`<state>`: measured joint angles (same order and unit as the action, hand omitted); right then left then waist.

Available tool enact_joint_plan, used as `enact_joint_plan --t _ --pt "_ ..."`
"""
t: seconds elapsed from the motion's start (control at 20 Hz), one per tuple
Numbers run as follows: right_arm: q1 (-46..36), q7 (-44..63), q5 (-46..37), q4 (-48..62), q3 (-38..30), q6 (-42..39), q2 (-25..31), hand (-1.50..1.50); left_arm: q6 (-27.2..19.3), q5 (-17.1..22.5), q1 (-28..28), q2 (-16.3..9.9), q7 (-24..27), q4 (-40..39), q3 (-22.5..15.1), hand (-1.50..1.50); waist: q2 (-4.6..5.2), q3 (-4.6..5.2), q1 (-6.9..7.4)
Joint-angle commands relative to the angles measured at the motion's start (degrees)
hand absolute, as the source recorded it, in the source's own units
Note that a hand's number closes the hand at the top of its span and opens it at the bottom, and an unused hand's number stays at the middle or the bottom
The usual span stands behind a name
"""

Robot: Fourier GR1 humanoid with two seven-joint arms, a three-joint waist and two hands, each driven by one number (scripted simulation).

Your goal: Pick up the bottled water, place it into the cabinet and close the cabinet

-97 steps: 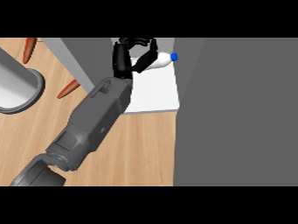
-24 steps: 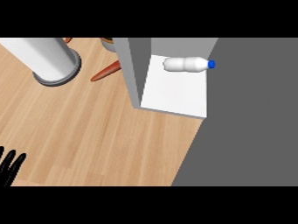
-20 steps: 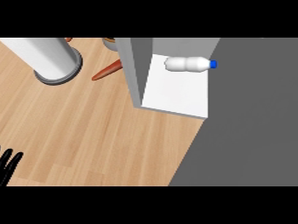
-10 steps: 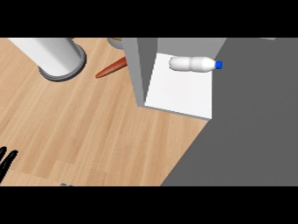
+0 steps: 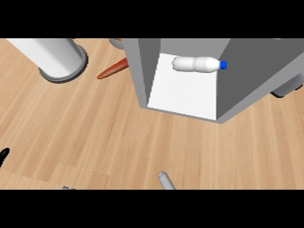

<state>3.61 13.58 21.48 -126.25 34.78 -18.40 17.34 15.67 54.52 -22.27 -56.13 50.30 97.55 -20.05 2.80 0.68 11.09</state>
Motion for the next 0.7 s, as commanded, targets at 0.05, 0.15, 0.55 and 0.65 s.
enact_joint_plan --t 0.05,0.15,0.55,0.65 --pt "-10.1 4.5 1.2 11.4 -7.3 8.5 -8.6 1.5 2.3 0.5 -1.3 0.0 1.3 -1.2 0.7 -1.5 -0.72 -0.14 -0.64" --pt "-14.8 4.4 1.8 17.5 -11.8 9.1 -9.5 1.5 2.4 1.5 -1.7 -0.7 0.8 -1.3 1.6 -1.5 -0.93 -0.36 -1.44" --pt "-37.5 5.0 -4.2 40.6 -21.6 17.5 -15.9 1.5 2.5 1.1 -2.7 0.9 0.5 -0.9 1.4 -1.5 -1.37 -0.54 -3.72" --pt "-42.8 4.0 -4.8 47.1 -24.1 17.3 -15.4 1.5 4.5 1.4 -4.5 -0.2 1.0 -0.6 2.3 -1.5 -1.64 -0.62 -4.02"
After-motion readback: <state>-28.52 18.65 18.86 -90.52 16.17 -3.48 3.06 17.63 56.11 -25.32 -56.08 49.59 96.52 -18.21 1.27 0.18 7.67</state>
